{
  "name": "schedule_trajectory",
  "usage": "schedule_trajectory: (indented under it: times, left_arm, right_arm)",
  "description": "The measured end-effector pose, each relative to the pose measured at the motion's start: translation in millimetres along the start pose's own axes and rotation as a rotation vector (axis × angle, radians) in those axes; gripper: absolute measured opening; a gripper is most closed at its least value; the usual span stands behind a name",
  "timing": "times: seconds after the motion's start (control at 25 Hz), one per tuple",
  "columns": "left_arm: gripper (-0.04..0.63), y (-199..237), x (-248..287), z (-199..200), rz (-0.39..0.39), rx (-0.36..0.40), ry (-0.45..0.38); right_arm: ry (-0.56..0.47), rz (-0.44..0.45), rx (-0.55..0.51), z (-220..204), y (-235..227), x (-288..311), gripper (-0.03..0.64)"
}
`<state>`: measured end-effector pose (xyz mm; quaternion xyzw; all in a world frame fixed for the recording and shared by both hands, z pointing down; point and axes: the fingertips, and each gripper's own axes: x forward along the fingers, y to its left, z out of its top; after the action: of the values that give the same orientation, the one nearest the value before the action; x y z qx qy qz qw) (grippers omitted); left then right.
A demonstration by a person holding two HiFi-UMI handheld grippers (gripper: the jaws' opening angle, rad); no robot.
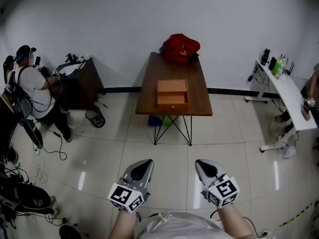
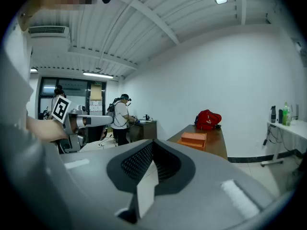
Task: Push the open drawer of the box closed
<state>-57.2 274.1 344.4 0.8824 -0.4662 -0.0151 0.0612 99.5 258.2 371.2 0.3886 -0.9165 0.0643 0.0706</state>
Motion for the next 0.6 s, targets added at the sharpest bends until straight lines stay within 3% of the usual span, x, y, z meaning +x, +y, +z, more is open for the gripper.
schedule_trajectory:
  times: [0.36, 0.6]
  left_arm:
    - [0.008, 21.6, 33.0, -11.3, 0.038, 0.011, -0.007]
    - [0.008, 73.3, 97.5, -23.5, 0.017, -0.001, 0.003]
  right_arm:
    - [0.044, -0.011, 0.024, -22.8, -45.3, 23.6, 0.002]
    - [0.053, -0.042, 0.035, -25.5, -92.5, 82.4, 0.002]
